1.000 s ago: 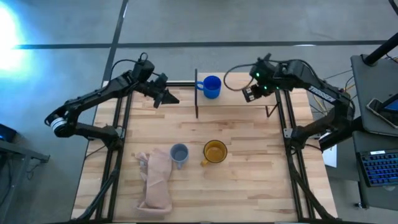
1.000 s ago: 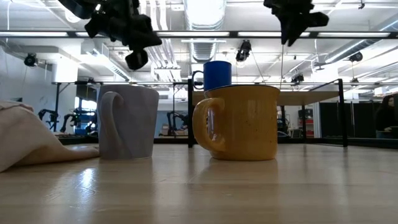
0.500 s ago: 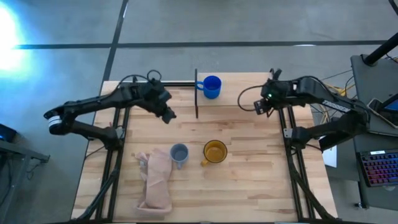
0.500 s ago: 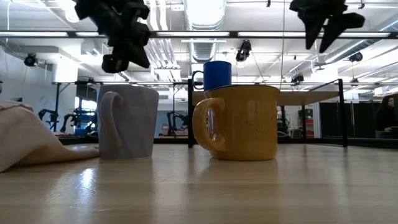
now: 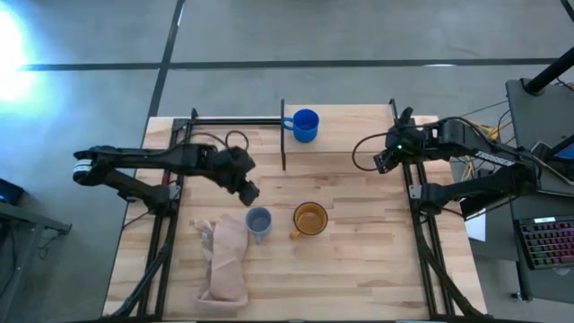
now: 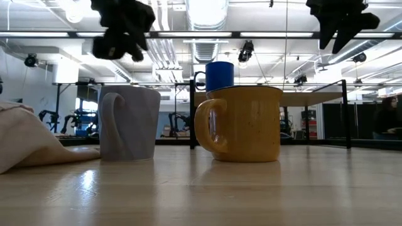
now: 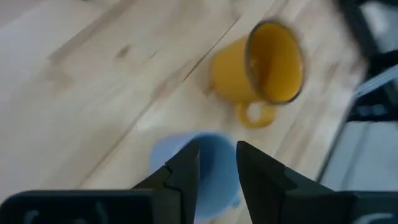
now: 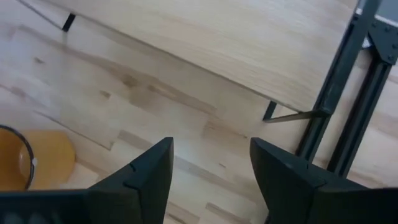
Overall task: Stack small to large cups/mugs on shelf
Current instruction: Put the light blue mug on the shelf
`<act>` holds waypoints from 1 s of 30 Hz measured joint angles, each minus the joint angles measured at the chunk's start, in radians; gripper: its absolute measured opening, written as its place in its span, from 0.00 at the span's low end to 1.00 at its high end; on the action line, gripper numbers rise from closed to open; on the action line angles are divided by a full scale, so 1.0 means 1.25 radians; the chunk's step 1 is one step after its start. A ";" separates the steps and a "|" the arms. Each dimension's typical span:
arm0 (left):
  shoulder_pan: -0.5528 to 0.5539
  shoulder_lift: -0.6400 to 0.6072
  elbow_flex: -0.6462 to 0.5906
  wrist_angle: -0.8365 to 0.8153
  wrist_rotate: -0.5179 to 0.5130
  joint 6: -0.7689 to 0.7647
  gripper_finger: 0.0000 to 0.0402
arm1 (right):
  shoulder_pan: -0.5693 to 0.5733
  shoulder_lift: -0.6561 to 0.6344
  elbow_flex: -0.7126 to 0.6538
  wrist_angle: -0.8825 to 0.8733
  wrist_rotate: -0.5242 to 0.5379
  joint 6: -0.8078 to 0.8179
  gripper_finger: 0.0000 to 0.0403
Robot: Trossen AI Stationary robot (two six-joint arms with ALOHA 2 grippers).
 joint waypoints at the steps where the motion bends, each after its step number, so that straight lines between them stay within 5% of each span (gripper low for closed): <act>1: -0.012 0.007 0.009 -0.044 -0.021 -0.005 0.23 | 0.004 0.000 0.000 0.000 0.000 -0.008 0.51; 10: -0.067 0.119 0.076 -0.136 -0.037 -0.050 0.23 | 0.012 0.000 0.000 0.000 0.000 -0.062 0.51; 17: -0.070 0.204 0.112 -0.172 -0.010 0.034 0.23 | 0.012 0.001 0.000 0.000 0.000 -0.062 0.51; 30: -0.071 0.239 0.105 -0.197 0.025 0.118 0.23 | 0.012 0.001 0.000 -0.001 -0.003 -0.056 0.51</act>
